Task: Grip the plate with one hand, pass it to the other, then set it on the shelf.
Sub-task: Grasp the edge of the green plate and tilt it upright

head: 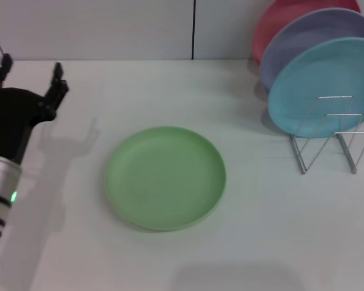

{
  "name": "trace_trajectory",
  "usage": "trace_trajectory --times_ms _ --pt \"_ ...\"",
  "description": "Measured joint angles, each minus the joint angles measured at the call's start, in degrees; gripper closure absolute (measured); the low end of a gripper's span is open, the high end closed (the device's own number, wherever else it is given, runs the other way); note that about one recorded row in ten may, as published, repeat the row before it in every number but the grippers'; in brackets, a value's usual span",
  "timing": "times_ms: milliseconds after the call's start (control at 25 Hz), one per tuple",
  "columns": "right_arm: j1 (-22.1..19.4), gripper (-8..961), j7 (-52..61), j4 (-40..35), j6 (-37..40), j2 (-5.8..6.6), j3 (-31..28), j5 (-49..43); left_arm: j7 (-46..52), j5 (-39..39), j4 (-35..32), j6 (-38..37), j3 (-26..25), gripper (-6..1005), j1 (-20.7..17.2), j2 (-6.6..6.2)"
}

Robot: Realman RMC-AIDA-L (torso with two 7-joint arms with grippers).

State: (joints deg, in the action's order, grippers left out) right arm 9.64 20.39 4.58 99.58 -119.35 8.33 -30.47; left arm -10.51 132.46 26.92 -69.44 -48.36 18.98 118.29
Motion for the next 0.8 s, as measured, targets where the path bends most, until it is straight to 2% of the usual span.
trace_trajectory --times_ms 120,320,360,400,440,640,800 --pt "0.1 122 0.0 0.0 0.0 0.04 0.0 0.0 -5.1 0.1 4.3 5.8 -1.3 135 -0.2 -0.11" --pt "0.2 123 0.0 0.0 -0.2 0.09 0.0 0.0 -14.6 0.1 17.4 21.4 -6.5 135 -1.9 -0.41" --pt "0.2 123 0.0 0.0 -0.3 0.12 0.0 0.0 -17.1 0.2 21.4 26.4 -8.3 135 -2.6 -0.44" --pt "0.2 123 0.0 0.0 -0.5 0.18 0.0 0.0 -20.2 0.2 27.7 35.8 -12.0 135 -3.8 -0.41" --pt "0.2 123 0.0 0.0 -0.8 0.21 0.0 0.0 -20.2 0.2 27.7 35.8 -12.0 135 -3.8 -0.41" --pt "0.3 123 0.0 -0.4 -2.1 0.27 0.0 0.0 -23.6 0.2 43.1 61.7 -21.4 135 -6.5 -0.34" --pt "0.6 124 0.0 -0.5 -2.9 0.29 0.0 0.0 -22.4 -0.2 51.3 77.6 -28.0 136 -7.9 0.02"
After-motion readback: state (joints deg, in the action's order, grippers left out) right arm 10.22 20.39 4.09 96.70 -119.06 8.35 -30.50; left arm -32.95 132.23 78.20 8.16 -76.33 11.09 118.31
